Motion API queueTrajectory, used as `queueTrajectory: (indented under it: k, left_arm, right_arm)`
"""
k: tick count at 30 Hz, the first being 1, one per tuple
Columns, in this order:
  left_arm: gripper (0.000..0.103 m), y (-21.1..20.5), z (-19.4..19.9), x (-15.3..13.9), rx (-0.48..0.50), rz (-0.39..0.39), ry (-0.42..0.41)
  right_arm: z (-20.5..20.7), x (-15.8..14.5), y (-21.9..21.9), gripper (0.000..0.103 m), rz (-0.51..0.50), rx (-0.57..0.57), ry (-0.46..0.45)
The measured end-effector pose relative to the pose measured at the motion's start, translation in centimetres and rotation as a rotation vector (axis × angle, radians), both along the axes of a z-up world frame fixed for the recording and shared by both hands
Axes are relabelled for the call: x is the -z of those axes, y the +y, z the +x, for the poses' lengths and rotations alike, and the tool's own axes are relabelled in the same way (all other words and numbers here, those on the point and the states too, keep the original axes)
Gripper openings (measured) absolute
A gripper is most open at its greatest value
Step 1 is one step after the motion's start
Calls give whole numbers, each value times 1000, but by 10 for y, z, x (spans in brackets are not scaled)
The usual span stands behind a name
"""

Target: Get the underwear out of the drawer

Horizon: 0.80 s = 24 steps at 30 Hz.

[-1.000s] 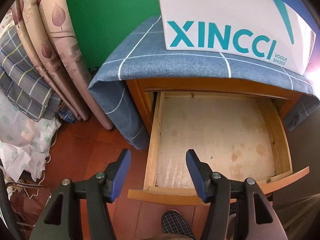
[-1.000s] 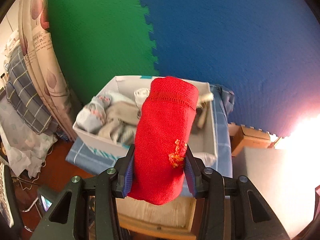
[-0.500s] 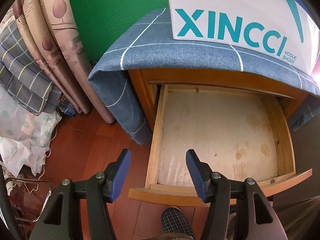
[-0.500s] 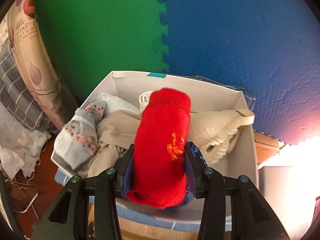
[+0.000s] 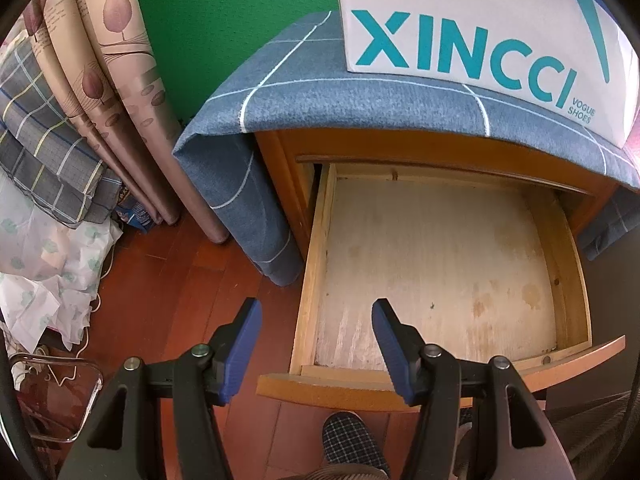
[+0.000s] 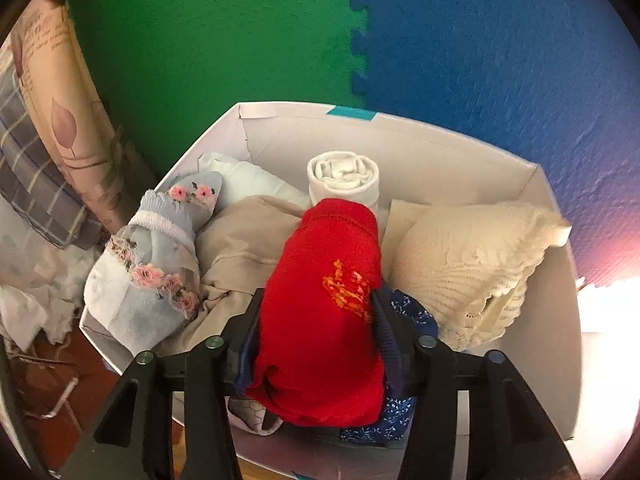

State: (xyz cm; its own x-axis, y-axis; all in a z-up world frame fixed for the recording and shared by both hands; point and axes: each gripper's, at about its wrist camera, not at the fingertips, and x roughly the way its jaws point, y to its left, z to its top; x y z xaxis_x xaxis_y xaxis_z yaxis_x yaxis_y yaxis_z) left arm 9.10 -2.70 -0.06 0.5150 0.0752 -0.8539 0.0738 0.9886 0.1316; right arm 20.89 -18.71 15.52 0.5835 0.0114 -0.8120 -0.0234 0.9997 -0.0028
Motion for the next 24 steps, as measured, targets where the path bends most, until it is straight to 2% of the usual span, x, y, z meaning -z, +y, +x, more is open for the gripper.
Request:
queueTrajectory:
  k: [1,5,7,11,16,20,24]
  left_arm:
    - [59,0,0,0,0,2,0]
    - [59,-2,0,0,2,4,-1]
    - [59,-2,0,1,3,2,0]
    - [59,-2,0,1,2,-4,1]
    - [59,-2,-1,0,9,-19,-4]
    - [59,-1,-6,-2,5,-38,-15]
    - [59,0,-14,-5,10,-56,-25]
  right_arm:
    - [-2,-1,1,57,-9,-4,-6]
    - [-11,-11,-1,69,-7,-4,-27]
    - [-18,-20,-3,82,0,-5,-43]
    - [-40,-40,-8,89,5,-16,-90]
    - [-97,-56,-18,95,20,-14,-169]
    - [-152,-45,-29,102,15,36,-212]
    - [-192,-3,-36,102,-28,77,-169]
